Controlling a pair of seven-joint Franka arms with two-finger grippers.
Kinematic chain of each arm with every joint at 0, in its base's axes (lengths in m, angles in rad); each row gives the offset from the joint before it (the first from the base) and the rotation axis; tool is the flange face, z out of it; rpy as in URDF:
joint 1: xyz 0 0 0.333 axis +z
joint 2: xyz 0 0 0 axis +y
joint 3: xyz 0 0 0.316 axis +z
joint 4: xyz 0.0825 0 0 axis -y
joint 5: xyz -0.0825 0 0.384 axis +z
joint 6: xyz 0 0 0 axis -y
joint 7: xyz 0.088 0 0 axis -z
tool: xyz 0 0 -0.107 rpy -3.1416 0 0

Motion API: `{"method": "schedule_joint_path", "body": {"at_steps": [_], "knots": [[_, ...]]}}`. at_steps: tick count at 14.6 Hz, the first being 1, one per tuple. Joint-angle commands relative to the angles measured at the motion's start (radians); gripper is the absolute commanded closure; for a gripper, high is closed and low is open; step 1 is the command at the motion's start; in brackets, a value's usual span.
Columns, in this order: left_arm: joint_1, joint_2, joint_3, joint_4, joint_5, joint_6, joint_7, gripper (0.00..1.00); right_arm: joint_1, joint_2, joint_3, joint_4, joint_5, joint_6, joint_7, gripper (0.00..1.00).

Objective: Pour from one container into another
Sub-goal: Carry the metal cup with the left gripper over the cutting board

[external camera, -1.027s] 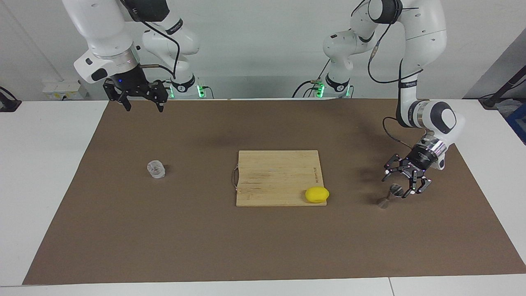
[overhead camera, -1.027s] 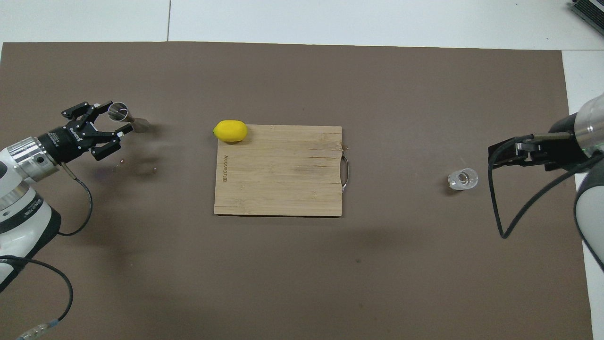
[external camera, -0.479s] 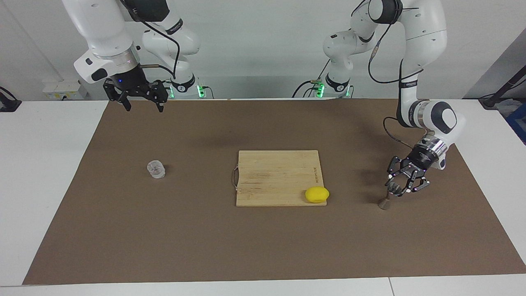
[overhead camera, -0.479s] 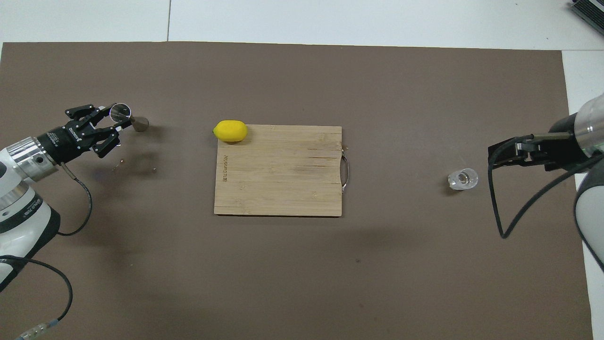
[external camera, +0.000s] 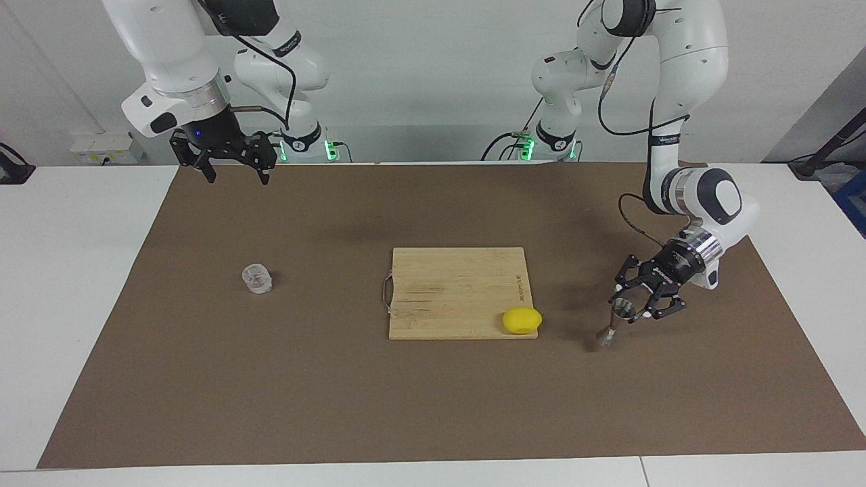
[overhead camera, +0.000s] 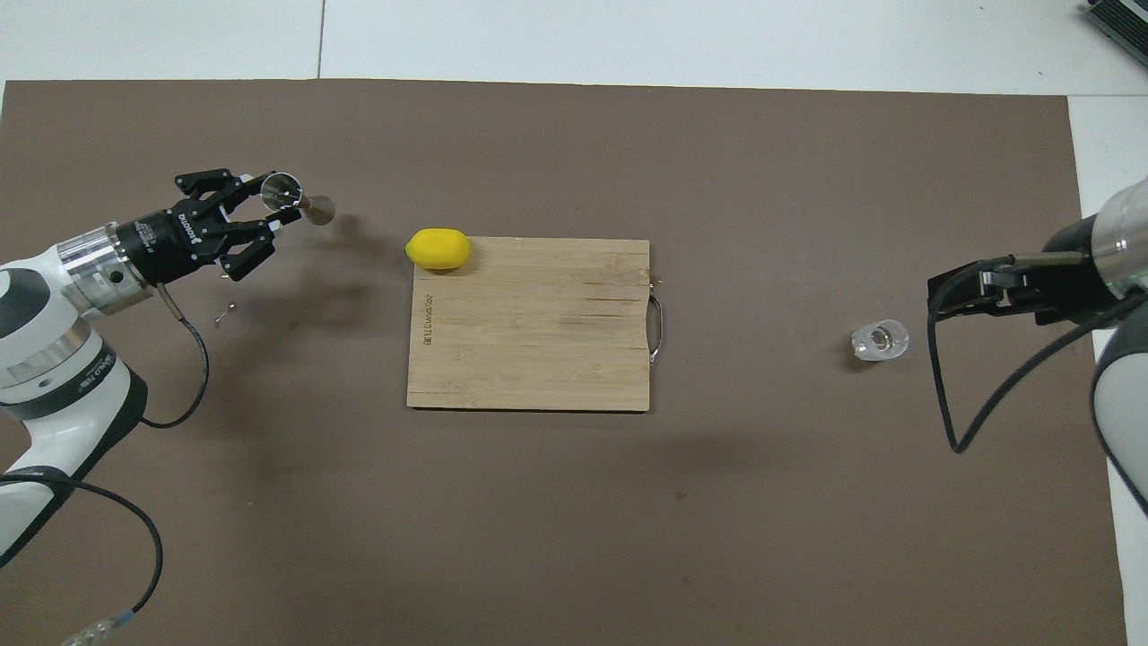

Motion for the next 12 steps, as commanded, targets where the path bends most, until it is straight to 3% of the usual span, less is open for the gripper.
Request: {"method": "schedule_joint_path", "body": {"at_steps": [1,6,10,12], "knots": [[-0.007,-0.052,-0.053,-0.005,-0.016,-0.016,-0.053,1.00,-0.008,-0.006,0.004,-0.012,0.007,0.012,-0.032,0.00],[-0.072,-0.108,-0.170,0.006,-0.025,0.143,-0.131,1.00,-0.011,-0.006,0.004,-0.010,0.007,0.012,-0.032,0.00],[-0.194,-0.114,-0.170,-0.005,-0.041,0.195,-0.160,1.00,-0.014,-0.006,0.004,-0.010,0.008,0.010,-0.030,0.00],[-0.263,-0.112,-0.169,-0.011,-0.114,0.256,-0.159,1.00,-0.020,-0.006,0.004,-0.010,0.016,0.010,-0.030,0.00]]}}
